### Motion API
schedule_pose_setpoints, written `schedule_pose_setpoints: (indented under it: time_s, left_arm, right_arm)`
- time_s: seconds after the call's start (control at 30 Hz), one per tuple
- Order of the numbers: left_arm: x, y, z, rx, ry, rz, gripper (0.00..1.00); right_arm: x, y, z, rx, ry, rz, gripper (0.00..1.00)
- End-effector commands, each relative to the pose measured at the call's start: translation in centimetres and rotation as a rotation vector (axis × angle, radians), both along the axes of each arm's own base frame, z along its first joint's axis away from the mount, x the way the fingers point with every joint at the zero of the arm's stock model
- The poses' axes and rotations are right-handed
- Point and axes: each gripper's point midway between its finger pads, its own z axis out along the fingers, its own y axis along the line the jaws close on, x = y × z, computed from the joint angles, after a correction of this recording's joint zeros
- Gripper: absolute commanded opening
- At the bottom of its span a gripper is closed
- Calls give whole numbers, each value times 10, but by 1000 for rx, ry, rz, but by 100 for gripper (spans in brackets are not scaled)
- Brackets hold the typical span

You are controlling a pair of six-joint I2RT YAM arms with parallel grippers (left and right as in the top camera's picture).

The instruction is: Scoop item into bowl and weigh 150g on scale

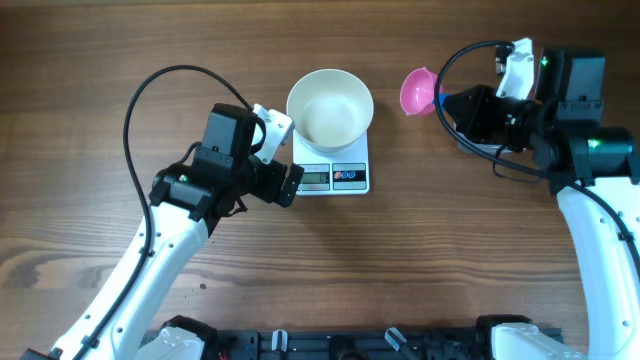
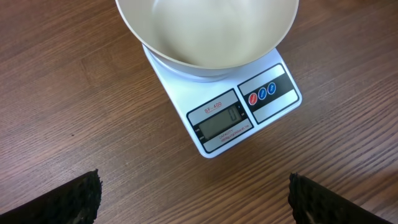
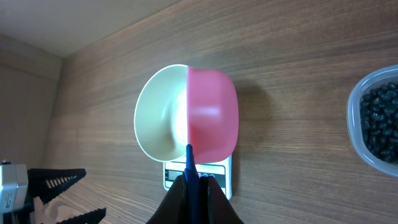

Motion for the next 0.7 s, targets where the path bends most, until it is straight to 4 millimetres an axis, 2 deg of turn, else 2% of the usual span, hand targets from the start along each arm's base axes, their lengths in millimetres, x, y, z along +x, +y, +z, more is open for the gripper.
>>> schedule_pose_setpoints:
  time_s: [0.0,0.37,0.57,0.67]
  left_arm:
    - [-1,3,1,9,-11,-1,100]
    - [-1,3,1,9,-11,-1,100]
    - [-1,3,1,9,-11,-1,100]
    - [0,3,1,9,-11,-1,100]
  right_arm:
    - [0,-1,13,-16,-46,9,4]
    - [-10,-2,3,-53,-13,40,4]
    - [-10,-8,0,-103,-17,38,4]
    - [-6,-19,-3,-153,-20,-4,4]
